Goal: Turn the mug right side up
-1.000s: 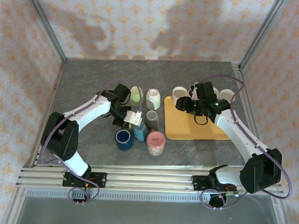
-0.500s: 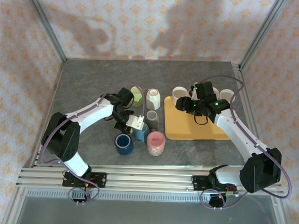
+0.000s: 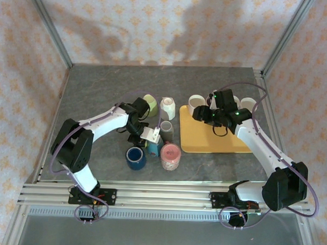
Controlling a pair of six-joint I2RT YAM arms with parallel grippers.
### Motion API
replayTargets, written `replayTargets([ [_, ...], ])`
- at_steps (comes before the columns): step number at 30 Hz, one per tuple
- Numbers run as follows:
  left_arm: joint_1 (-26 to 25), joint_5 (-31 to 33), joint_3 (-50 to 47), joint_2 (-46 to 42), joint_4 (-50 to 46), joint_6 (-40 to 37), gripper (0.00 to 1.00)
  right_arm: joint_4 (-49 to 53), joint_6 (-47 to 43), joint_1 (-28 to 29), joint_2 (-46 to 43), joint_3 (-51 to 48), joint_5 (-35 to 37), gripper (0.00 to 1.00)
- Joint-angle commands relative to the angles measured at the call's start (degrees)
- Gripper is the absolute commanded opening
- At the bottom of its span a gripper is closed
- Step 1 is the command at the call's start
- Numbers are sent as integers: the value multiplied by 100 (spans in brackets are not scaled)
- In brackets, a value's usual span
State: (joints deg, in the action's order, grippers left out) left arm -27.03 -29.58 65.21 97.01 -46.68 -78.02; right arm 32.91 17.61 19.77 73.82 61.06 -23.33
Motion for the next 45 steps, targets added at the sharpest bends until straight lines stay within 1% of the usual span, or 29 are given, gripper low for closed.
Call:
replayTargets([
  [1,-55,-40,183,109,-112,-26,27,-39,39,-50,-131,29,152,59],
  [6,-62,-114,184,138,-96,-56,24,-12,32,-65,-131,22,157,58],
  [11,-59,-153,187,113,-184,-133,12,-6,67,-66,-131,2,152,59],
  [15,-26,-128,122,-92,-252,-153,0,-8,79,-68,-131,9,160,59],
  [20,157,-191,-201,-631,-26,117,0,-12,118,-61,-116,7,151,59],
  [27,554,-515,-409,-1509,139,420,0,31,112,-66,-109,59,131,59],
  [32,859,-936,-542,-2100,401,835,0,51,25,-61,-170,105,57,59],
  [35,971,-1224,-628,-2448,789,1391,0,45,-80,-65,-268,125,-10,59],
  [38,994,-1388,-813,-2903,1520,2282,0,-4,-198,-89,-389,151,-207,59],
  [41,1006,-1368,-835,-3256,2220,3642,0,-166,-296,-219,-505,126,-746,59],
  [44,1007,-1413,-773,-3566,2673,4659,0,-365,-447,-388,-566,80,-1453,60],
  [45,1007,-1370,-768,-3689,2944,5115,0,-419,-525,-435,-570,73,-1699,60],
])
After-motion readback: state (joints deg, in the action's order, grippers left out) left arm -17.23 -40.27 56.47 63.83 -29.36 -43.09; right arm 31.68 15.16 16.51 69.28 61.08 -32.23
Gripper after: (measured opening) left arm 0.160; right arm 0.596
